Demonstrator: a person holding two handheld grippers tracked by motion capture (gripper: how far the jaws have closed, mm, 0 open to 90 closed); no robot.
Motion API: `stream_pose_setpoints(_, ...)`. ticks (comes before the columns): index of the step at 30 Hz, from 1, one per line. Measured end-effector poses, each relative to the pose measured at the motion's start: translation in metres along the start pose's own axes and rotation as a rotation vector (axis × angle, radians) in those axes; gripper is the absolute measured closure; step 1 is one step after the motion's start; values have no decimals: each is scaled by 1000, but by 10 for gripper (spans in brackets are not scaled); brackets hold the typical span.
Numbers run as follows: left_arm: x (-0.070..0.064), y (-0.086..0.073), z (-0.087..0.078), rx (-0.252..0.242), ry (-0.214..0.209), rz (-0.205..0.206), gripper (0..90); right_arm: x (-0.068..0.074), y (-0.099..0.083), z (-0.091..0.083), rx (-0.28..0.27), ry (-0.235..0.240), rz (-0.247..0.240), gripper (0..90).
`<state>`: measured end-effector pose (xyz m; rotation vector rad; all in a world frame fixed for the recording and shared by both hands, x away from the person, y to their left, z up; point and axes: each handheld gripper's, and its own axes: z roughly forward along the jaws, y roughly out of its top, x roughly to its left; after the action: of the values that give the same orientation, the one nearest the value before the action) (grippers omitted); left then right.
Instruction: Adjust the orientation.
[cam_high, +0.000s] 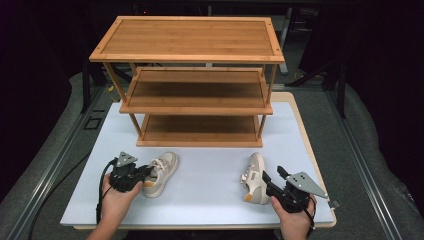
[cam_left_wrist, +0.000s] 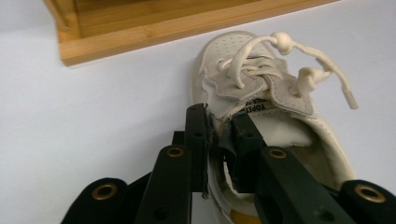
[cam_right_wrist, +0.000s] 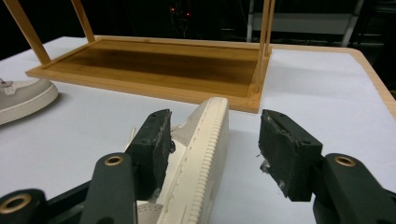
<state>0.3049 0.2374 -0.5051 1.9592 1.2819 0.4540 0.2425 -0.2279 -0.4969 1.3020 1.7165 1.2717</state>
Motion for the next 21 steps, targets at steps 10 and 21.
stream_pose_setpoints(10, -2, -6, -2, -17, -99, -59, 715, 0, -1, 4, 29, -7, -15, 436)
stream_pose_setpoints(21, 3, -8, -3, -57, -106, -77, 469, 2, -3, 8, 60, 30, -81, 427)
